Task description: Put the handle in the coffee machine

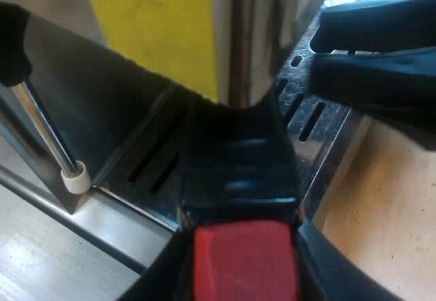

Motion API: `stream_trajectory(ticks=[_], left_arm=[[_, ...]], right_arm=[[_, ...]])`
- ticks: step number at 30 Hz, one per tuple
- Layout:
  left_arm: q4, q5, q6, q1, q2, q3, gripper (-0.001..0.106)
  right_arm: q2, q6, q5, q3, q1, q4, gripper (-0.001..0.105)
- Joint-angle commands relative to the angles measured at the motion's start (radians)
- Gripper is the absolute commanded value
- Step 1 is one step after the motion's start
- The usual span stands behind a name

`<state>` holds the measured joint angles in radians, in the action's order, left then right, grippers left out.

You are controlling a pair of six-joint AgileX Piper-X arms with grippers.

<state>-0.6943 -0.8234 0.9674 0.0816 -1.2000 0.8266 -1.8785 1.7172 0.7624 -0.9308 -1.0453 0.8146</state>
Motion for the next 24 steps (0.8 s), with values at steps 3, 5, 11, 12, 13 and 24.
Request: stream_trajectory(ticks=[3, 5, 11, 12, 13, 24], left_arm=[[0.06, -0.11, 0.002, -0.001, 0.024, 0.033, 0.0], [0.06, -0.109, 0.002, -0.001, 0.024, 0.033, 0.0], [0.052, -0.088, 0.002, -0.001, 0.024, 0.033, 0.0], [0.05, -0.088, 0.002, -0.001, 0.024, 0.033, 0.0], [0.047, -0.088, 0.0, -0.001, 0.024, 0.033, 0.0], [0.041, -0.088, 0.0, -0.001, 0.024, 0.033, 0.0]], right_arm=[[-0.061, 0.018, -0.012, -0.096, 0.019, 0.021, 0.036], [-0.074, 0.018, -0.012, -0.114, 0.025, 0.021, 0.036], [-0.091, 0.018, -0.012, -0.16, 0.053, 0.024, 0.036], [-0.091, 0.018, -0.012, -0.168, 0.058, 0.023, 0.036], [-0.091, 0.024, -0.012, -0.174, 0.062, 0.023, 0.036], [-0.091, 0.072, -0.003, -0.206, 0.064, 0.049, 0.036]])
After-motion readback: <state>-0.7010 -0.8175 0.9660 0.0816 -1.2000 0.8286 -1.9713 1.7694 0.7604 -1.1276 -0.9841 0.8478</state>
